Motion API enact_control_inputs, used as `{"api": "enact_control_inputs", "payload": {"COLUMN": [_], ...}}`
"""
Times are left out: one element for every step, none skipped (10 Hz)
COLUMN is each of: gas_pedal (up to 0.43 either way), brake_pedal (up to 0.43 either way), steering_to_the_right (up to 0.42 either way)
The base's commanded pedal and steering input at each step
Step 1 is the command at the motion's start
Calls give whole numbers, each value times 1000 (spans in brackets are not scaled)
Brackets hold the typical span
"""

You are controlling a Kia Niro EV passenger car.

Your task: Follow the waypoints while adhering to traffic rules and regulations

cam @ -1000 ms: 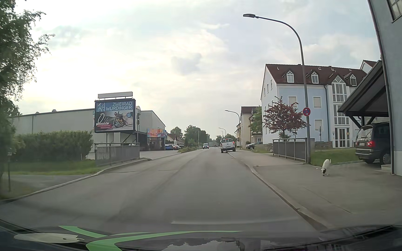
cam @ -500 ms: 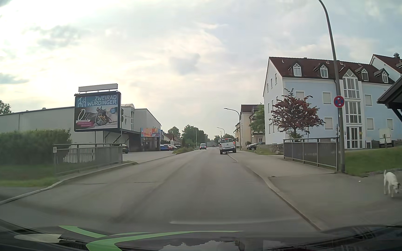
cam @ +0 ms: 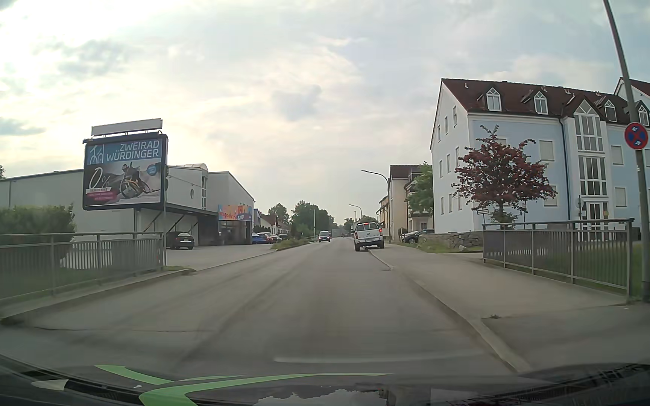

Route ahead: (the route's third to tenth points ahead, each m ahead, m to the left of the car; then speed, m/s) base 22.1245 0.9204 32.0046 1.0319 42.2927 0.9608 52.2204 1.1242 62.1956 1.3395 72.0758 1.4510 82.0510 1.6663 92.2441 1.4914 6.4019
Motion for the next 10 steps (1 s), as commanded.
{"api": "enact_control_inputs", "payload": {"gas_pedal": [0, 0, 0, 0, 0, 0, 0, 0, 0, 0], "brake_pedal": [195, 195, 195, 189, 189, 177, 171, 177, 177, 171], "steering_to_the_right": [6, 6, 6, 6, 6, 6, 6, 6, 5, 5]}}
